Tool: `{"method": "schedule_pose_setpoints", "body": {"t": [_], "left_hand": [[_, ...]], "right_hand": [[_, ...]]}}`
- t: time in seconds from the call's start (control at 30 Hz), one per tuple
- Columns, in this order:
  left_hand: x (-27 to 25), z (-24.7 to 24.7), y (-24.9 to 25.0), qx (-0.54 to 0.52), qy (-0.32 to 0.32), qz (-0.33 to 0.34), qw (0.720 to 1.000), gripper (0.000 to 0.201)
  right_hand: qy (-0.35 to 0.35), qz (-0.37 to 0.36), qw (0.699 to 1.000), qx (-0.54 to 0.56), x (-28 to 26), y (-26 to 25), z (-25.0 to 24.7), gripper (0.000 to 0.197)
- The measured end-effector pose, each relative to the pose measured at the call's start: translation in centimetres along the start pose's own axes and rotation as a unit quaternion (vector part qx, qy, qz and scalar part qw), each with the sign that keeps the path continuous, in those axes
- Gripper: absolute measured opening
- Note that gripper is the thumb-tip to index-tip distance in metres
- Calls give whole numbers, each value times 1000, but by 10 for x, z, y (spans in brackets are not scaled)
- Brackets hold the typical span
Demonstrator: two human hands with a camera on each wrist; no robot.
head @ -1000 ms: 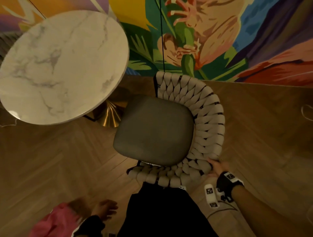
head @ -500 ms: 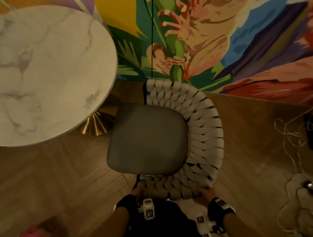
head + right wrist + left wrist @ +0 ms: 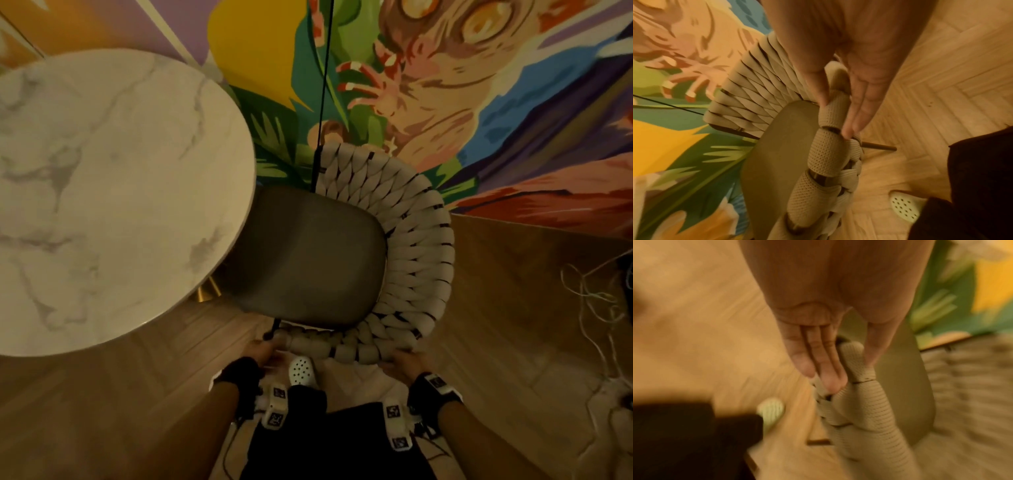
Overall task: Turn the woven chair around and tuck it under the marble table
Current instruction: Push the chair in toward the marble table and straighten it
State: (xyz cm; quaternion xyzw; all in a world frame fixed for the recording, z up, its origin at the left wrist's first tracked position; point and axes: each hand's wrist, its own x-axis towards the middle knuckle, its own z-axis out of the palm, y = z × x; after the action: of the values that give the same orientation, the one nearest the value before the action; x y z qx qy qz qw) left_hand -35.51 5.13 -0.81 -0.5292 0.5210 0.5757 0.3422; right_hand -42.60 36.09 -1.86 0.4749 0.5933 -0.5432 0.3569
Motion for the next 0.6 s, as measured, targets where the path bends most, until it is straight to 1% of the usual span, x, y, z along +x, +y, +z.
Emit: {"method": "schedule_pose_setpoints", "body": {"t": [0.03, 0.07, 0.1, 0.13, 0.17, 0.2, 0.27, 0.3, 0.37, 0.4, 0.43, 0.47, 0.5, 0.53, 0.57, 0.6], "left_hand": [[6, -7, 8, 37, 12, 21, 999, 17], [9, -13, 17, 72, 24, 48, 996, 9], [10, -19, 25, 103, 33, 69, 992, 10], [12, -23, 32, 127, 41, 86, 987, 16], [14, -27, 38, 146, 43, 89, 984, 18], [13, -30, 42, 164, 44, 89, 982, 19], [14, -36, 44, 180, 45, 81, 979, 17], [13, -38, 42, 179, 46, 74, 980, 16], [8, -40, 33, 165, 49, 61, 983, 15], [5, -41, 25, 157, 50, 52, 985, 15], [4, -42, 16, 144, 53, 48, 987, 16], [1, -43, 6, 131, 56, 43, 989, 17], [-3, -42, -7, 118, 57, 28, 991, 18], [-8, -41, -17, 107, 61, 8, 992, 19], [-12, -39, -28, 87, 63, -13, 994, 19], [-19, -35, -39, 70, 66, -32, 995, 20]], "right_hand": [[-23, -4, 999, 23, 3, -9, 0, 21], [-36, -20, 998, 43, -1, -21, 3, 20], [-39, -51, 997, 40, 0, -33, 5, 21], [-30, -89, 995, 37, -1, -47, 7, 19], [-21, -132, 991, 15, -3, -62, 10, 19], [-1, -185, 982, -30, -4, -76, 10, 23], [31, -221, 971, -82, -3, -107, 9, 27], [64, -237, 965, -94, 1, -119, 6, 22], [152, -250, 949, -118, 17, -139, -7, 5], [174, -242, 944, -141, 28, -143, -15, 14], [172, -228, 945, -162, 40, -144, -18, 26], [147, -207, 949, -188, 51, -146, -19, 36], [113, -194, 946, -234, 60, -148, -18, 43], [93, -188, 936, -281, 72, -150, -14, 46], [92, -183, 921, -332, 83, -154, -11, 47], [111, -176, 906, -370, 91, -157, -10, 49]]}}
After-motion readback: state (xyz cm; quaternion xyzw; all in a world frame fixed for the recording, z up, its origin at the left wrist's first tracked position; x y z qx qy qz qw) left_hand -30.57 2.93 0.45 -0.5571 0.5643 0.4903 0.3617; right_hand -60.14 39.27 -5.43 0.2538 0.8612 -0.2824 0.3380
